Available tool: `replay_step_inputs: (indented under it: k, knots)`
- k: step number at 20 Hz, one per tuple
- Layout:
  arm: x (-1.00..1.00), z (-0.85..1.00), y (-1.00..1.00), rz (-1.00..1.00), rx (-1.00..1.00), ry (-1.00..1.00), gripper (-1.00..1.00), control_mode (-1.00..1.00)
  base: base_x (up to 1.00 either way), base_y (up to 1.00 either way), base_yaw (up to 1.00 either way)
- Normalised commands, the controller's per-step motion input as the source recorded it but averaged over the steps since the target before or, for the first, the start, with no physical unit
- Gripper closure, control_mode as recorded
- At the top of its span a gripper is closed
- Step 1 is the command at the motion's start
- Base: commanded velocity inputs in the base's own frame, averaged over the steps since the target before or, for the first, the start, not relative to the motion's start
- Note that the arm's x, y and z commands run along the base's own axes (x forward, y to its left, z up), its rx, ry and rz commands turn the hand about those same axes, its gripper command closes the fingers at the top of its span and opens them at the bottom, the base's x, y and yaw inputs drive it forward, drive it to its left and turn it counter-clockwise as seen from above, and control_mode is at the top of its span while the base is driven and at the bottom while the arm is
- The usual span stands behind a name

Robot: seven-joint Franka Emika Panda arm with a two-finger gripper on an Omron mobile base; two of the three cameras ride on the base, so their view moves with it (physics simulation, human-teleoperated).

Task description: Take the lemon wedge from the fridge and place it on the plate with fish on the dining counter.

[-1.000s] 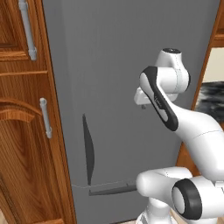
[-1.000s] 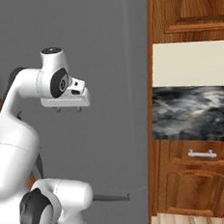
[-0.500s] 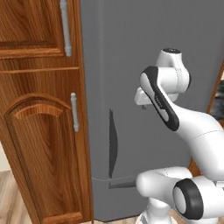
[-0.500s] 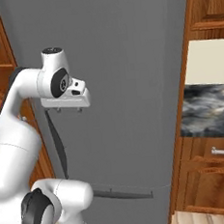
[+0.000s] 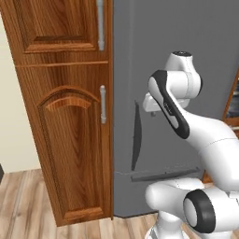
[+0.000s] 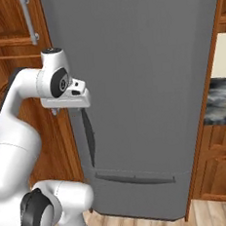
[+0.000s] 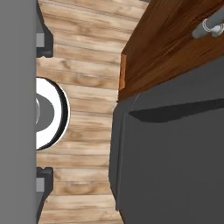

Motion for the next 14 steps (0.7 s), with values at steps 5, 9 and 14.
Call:
replay_step_inputs:
  k: [5, 9, 14]
  knots:
    - [0.00, 0.00, 0.00, 0.00, 0.00, 0.00, -1.00, 1.00, -0.68, 0.20, 0.00]
    - [0.00, 0.00, 0.00, 0.00, 0.00, 0.00, -1.00, 1.00, -0.51, 0.16, 0.00]
    - [0.00, 0.00, 0.00, 0.00, 0.00, 0.00, -1.00, 1.00, -0.41, 0.07, 0.00]
